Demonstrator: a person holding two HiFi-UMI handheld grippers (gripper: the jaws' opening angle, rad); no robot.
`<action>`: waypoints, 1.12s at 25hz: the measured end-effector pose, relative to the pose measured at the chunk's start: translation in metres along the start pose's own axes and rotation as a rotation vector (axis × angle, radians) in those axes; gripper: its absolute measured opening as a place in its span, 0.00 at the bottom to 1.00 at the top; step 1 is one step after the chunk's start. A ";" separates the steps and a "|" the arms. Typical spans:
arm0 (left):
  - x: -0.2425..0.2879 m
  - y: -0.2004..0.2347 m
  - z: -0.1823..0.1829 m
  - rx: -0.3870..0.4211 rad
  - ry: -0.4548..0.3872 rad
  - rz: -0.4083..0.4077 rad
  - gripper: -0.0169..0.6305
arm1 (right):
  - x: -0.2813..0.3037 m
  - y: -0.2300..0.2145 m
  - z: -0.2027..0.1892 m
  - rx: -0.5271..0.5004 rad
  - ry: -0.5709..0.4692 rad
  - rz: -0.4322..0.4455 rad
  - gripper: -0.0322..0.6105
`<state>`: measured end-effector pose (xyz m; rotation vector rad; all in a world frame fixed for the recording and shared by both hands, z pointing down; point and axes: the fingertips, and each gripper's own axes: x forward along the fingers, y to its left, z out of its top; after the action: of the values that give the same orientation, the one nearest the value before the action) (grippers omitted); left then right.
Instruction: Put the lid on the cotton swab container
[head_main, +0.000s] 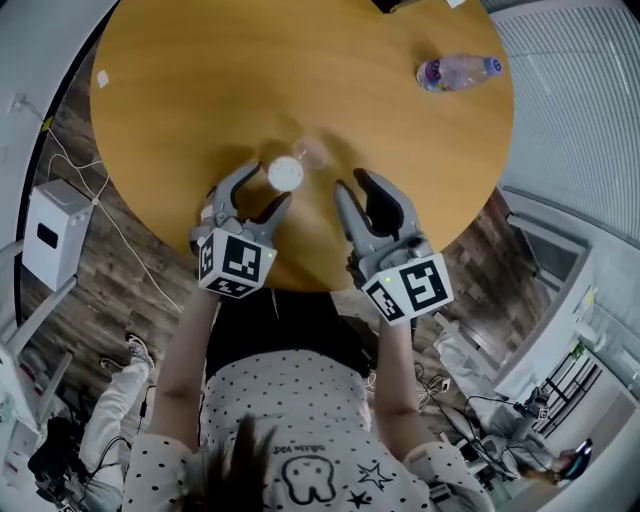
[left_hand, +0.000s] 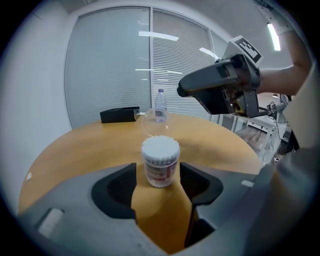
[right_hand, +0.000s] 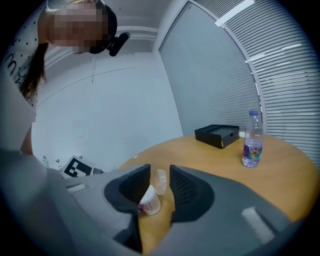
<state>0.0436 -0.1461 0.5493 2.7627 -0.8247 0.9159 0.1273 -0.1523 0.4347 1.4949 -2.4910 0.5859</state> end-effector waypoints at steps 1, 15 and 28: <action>0.004 0.001 -0.001 0.003 0.002 0.001 0.44 | 0.003 -0.001 -0.002 -0.001 0.005 0.009 0.26; 0.019 -0.003 -0.004 0.068 -0.012 -0.017 0.41 | 0.028 -0.039 -0.012 0.006 0.037 -0.009 0.27; 0.016 -0.004 -0.002 0.079 -0.031 -0.044 0.41 | 0.050 -0.055 -0.036 0.039 0.090 0.003 0.27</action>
<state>0.0554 -0.1499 0.5605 2.8565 -0.7446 0.9197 0.1500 -0.2004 0.4976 1.4452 -2.4281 0.6899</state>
